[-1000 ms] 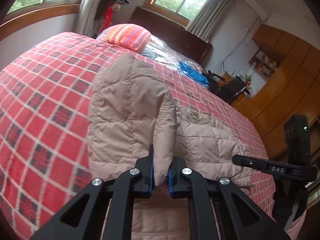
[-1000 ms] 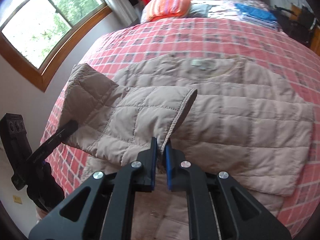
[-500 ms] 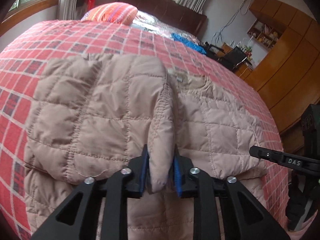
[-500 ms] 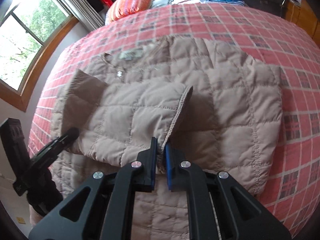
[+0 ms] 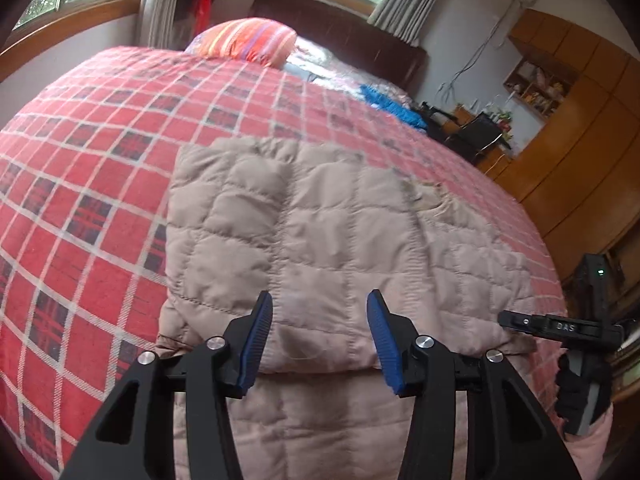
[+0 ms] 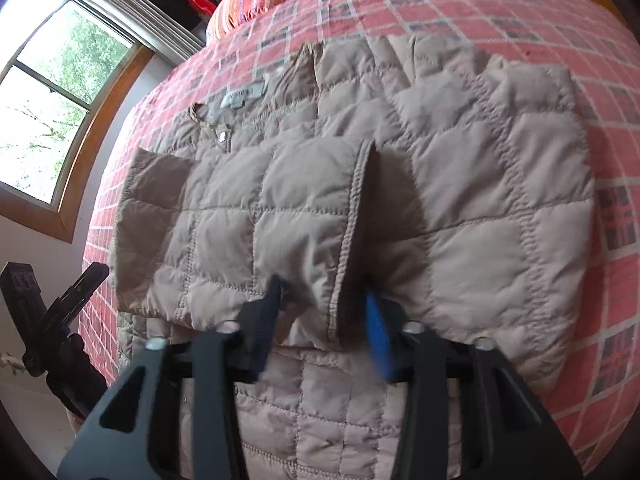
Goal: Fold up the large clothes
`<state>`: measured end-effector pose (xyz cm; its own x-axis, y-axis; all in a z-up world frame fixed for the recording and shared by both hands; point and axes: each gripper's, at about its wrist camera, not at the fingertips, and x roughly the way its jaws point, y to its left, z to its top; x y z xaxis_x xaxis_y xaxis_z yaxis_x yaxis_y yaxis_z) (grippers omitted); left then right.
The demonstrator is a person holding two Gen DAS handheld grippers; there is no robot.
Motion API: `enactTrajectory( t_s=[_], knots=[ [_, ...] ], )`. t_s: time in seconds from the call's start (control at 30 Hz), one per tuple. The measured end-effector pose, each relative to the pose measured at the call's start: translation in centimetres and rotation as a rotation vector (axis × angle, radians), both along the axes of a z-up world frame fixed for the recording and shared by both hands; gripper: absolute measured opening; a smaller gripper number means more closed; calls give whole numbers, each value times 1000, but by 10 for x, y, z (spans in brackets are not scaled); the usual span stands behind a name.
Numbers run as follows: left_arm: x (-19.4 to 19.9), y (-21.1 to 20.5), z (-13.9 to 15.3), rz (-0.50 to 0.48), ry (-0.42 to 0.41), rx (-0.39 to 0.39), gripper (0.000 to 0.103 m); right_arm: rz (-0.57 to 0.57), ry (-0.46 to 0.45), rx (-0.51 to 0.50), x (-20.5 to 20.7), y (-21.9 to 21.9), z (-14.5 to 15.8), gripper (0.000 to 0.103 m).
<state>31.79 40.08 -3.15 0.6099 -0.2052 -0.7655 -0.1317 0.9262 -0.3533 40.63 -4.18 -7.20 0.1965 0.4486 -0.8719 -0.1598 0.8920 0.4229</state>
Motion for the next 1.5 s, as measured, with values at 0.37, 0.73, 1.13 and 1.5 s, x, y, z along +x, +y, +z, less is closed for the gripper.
enactTrajectory(
  t_s=[0.37,0.73,1.13,1.5],
  knots=[
    [2,4,-25,-12,46,2,48,-73,-67,-41,4,-26,21,8],
    [-7,-9,-9,-21,29,117,49,-95,-88,-152,-8,-29,20,21],
    [-27,-49,18,17,-39,278,51,0,-134,-166,-27,2,39,20],
    [-16,-48,-16,-20,19,286,50,-7,-84,-192,-19,5,-5,16]
  ],
)
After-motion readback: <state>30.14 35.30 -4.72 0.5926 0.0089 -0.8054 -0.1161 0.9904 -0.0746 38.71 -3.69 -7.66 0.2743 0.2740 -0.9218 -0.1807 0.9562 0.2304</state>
